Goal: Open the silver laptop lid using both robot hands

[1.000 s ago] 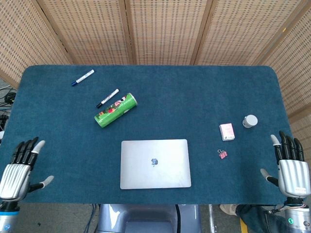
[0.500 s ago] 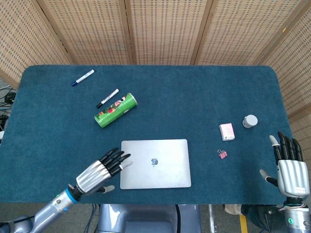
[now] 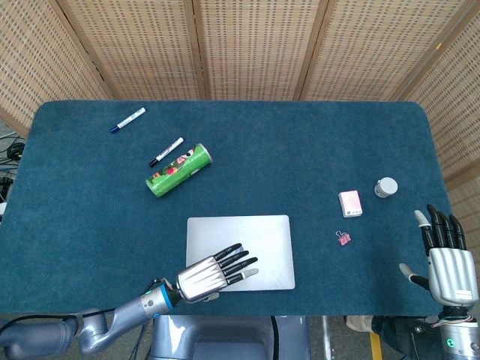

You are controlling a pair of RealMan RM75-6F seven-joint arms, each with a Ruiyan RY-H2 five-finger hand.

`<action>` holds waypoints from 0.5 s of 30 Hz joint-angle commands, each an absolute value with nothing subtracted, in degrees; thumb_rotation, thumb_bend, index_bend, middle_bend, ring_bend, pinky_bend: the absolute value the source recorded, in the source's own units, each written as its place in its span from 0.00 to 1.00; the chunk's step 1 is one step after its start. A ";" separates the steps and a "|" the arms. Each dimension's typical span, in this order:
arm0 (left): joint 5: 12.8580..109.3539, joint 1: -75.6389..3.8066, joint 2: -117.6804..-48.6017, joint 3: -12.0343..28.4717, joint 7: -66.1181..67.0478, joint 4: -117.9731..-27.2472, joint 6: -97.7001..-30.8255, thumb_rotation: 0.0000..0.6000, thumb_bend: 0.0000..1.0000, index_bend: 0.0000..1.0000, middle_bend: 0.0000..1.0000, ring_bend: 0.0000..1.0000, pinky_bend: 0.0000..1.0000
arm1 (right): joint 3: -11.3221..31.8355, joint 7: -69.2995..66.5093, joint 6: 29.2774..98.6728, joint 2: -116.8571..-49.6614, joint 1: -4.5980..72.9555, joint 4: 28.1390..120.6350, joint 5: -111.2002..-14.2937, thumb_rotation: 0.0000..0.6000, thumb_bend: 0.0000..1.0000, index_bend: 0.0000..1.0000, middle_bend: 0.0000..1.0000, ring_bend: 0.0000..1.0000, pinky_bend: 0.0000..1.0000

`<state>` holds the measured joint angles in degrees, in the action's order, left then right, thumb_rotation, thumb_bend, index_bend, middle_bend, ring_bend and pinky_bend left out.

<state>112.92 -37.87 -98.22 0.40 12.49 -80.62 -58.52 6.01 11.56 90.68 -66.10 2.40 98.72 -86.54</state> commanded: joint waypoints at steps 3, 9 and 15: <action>111.53 -39.92 -101.41 -0.02 13.21 -78.06 -56.75 1.00 0.00 0.00 0.00 0.00 0.00 | 5.87 10.77 90.33 -65.63 2.38 98.87 -86.46 1.00 0.00 0.00 0.00 0.00 0.00; 109.23 -40.74 -103.97 -0.17 14.85 -76.13 -55.68 1.00 0.00 0.00 0.00 0.00 0.00 | 5.68 10.31 90.20 -65.52 2.42 98.97 -86.81 1.00 0.00 0.00 0.00 0.00 0.00; 107.83 -41.23 -105.30 -0.37 15.96 -74.57 -55.77 1.00 0.00 0.00 0.00 0.00 0.00 | 5.77 10.02 90.00 -65.40 2.46 98.99 -86.47 1.00 0.00 0.00 0.00 0.00 0.00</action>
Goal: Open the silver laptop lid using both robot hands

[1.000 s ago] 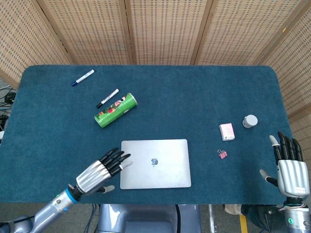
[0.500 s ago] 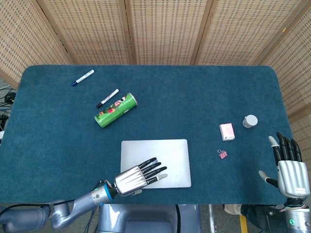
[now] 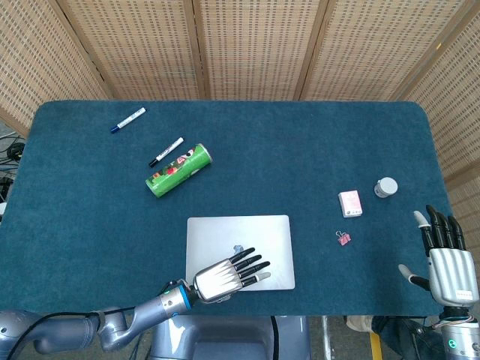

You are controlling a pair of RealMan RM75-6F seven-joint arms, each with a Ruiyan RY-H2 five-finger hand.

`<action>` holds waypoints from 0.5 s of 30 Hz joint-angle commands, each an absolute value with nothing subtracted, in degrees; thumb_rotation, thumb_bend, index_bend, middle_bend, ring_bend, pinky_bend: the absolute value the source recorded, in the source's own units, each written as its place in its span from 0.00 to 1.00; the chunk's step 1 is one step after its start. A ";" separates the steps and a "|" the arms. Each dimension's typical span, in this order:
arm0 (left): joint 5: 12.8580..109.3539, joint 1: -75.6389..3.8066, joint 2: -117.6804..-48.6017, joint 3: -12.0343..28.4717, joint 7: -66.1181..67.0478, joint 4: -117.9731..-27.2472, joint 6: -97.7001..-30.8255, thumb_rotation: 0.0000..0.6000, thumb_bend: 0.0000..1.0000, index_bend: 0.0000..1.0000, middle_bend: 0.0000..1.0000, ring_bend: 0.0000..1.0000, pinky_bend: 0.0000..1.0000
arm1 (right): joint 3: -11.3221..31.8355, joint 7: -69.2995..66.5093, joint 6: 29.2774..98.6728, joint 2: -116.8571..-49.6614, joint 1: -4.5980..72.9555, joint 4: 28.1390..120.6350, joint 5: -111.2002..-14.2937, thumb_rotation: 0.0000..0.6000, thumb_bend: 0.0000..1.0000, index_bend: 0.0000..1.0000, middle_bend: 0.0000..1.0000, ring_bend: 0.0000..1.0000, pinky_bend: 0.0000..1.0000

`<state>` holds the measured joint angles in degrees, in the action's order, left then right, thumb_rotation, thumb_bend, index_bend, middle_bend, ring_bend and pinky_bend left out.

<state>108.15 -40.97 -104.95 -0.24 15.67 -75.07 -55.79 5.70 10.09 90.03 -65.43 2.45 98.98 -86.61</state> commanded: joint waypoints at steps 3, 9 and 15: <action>107.02 -41.61 -106.17 -0.35 16.06 -73.77 -55.66 1.00 0.00 0.00 0.00 0.00 0.00 | 5.84 9.90 89.98 -65.32 2.46 98.98 -86.34 1.00 0.00 0.00 0.00 0.00 0.00; 105.33 -42.62 -108.11 0.02 16.40 -72.00 -55.19 1.00 0.00 0.00 0.00 0.00 0.00 | 5.81 9.41 89.76 -65.02 2.46 99.09 -86.16 1.00 0.00 0.00 0.00 0.00 0.00; 104.40 -43.36 -109.73 -0.33 16.47 -70.45 -55.26 1.00 0.00 0.00 0.00 0.00 0.00 | 5.87 8.85 89.84 -64.81 2.43 99.00 -86.15 1.00 0.00 0.00 0.00 0.00 0.00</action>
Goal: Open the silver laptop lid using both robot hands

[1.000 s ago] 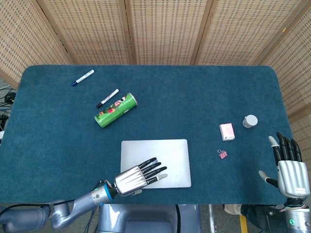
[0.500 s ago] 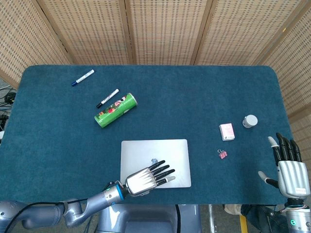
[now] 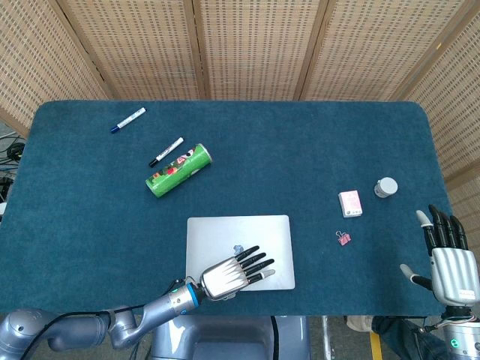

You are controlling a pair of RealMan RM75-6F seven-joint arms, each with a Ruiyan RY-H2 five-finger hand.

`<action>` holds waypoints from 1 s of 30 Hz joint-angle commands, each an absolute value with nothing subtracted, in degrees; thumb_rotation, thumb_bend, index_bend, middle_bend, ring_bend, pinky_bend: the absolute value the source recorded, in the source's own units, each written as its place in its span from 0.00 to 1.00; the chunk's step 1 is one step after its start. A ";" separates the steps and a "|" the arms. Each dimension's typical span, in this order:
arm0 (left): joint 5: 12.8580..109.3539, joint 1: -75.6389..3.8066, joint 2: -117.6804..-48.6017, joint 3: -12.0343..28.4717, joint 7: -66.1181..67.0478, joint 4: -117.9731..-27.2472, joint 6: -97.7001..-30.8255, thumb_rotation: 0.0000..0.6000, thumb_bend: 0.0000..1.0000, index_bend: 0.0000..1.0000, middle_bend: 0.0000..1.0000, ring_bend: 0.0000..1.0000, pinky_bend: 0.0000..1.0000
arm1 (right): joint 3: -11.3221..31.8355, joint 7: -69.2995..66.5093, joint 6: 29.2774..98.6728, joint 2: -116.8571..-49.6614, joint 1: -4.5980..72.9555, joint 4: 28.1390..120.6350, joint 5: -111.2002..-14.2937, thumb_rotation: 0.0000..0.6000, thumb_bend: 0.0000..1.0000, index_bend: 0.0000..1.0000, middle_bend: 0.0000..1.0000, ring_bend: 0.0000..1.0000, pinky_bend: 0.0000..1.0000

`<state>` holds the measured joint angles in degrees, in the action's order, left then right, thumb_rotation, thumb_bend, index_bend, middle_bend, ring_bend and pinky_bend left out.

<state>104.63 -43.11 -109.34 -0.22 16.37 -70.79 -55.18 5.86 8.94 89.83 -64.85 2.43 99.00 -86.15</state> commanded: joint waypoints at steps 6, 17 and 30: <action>103.69 -43.98 -110.69 -0.37 16.71 -69.67 -55.48 1.00 0.00 0.00 0.00 0.00 0.00 | 5.85 8.59 89.80 -64.66 2.43 99.07 -86.17 1.00 0.00 0.00 0.00 0.00 0.00; 100.74 -44.22 -111.95 0.14 18.64 -68.85 -55.14 1.00 0.22 0.00 0.00 0.00 0.00 | 5.82 8.20 89.47 -64.54 2.53 99.01 -86.00 1.00 0.00 0.00 0.00 0.00 0.00; 99.31 -44.32 -111.36 0.63 21.46 -69.51 -56.17 1.00 0.38 0.00 0.00 0.00 0.00 | 5.74 7.86 89.23 -64.55 2.62 98.95 -85.98 1.00 0.00 0.00 0.00 0.00 0.00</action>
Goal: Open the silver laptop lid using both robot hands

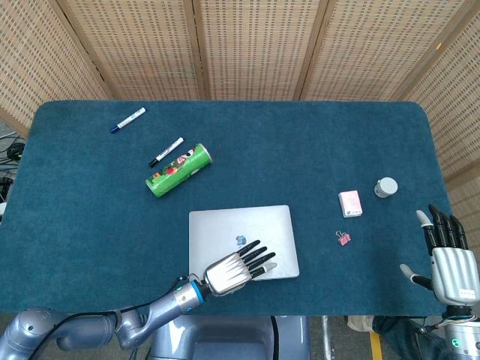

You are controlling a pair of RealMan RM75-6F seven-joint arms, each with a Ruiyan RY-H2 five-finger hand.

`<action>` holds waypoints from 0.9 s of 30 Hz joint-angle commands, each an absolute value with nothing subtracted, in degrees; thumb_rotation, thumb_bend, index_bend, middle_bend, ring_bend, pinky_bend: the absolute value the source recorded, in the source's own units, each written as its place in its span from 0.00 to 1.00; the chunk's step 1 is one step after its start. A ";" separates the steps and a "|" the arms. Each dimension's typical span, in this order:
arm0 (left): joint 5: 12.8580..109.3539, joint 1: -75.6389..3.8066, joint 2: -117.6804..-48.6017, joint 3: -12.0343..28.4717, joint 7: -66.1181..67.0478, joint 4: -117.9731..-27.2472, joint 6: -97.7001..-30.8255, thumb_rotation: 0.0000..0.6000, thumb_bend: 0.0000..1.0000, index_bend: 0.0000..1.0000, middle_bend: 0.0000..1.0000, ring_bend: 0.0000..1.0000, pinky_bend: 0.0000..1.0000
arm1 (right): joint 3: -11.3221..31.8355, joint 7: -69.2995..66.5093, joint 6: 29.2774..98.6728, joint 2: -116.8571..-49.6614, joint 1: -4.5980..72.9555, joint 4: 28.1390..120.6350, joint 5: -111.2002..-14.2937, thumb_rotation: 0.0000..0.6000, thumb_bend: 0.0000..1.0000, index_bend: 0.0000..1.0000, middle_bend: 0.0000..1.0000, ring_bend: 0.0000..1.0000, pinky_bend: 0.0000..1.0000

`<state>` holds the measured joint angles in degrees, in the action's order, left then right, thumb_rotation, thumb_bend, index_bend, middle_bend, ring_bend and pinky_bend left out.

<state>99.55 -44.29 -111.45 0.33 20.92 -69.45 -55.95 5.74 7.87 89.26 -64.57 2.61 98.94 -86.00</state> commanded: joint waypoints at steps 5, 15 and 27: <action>98.14 -44.48 -111.46 2.24 23.89 -69.25 -56.91 1.00 0.39 0.00 0.00 0.00 0.00 | 5.56 7.94 89.03 -64.56 2.65 98.92 -86.07 1.00 0.00 0.00 0.00 0.00 0.00; 96.78 -46.63 -109.95 6.17 28.80 -72.38 -57.67 1.00 0.39 0.00 0.00 0.00 0.00 | 3.92 4.93 85.51 -63.59 3.96 98.07 -87.76 1.00 0.00 0.05 0.00 0.00 0.00; 95.46 -48.14 -107.83 8.97 34.38 -74.84 -58.02 1.00 0.40 0.00 0.00 0.00 0.00 | -1.03 -1.21 74.38 -66.54 10.26 90.92 -95.07 1.00 0.30 0.22 0.13 0.00 0.05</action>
